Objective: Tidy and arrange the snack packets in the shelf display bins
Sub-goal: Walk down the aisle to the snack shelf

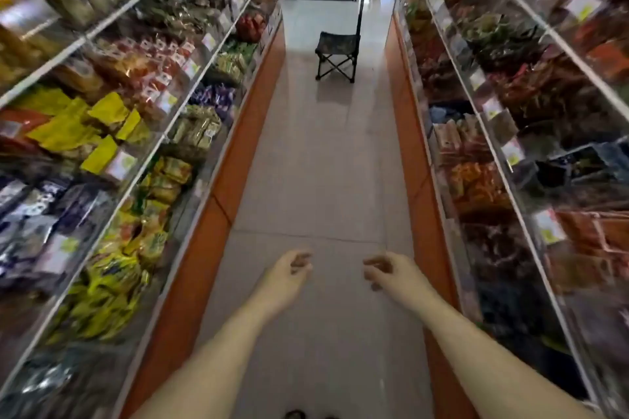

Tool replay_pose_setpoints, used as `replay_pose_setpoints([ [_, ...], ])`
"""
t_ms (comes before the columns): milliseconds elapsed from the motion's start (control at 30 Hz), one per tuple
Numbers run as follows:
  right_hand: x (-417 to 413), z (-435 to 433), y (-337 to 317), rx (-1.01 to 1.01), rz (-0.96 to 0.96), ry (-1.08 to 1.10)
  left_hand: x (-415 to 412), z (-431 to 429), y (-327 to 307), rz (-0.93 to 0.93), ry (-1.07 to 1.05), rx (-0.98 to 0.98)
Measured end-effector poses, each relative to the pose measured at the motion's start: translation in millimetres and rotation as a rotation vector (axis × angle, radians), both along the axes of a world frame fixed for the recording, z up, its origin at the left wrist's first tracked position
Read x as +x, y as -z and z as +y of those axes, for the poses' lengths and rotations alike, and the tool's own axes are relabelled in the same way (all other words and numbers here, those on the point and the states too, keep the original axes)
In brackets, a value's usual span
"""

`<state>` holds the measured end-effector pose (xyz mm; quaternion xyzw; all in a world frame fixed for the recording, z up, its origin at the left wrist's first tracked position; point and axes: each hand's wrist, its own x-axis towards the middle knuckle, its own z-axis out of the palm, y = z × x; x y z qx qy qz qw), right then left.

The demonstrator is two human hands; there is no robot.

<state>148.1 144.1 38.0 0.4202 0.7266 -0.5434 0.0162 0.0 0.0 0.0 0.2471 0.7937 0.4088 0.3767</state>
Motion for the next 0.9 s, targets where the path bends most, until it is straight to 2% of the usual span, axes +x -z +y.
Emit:
replay_pose_setpoints([
  [233, -14.7, 9.1, 24.5, -0.024, -0.083, -0.066, -14.6, 7.5, 13.1, -0.099, -0.041, -0.024],
  [433, -93.1, 60.0, 18.8, 0.011, -0.064, -0.051, -87.1, 51.2, 15.3, -0.061, -0.032, -0.055],
  [667, -208.0, 129.6, 10.6, 0.006, -0.096, -0.023, -208.9, 139.2, -2.7, -0.028, 0.025, -0.067],
  [900, -274.5, 203.9, 13.1, -0.037, -0.127, 0.047, -305.9, 252.9, -22.4, -0.029, 0.069, -0.005],
])
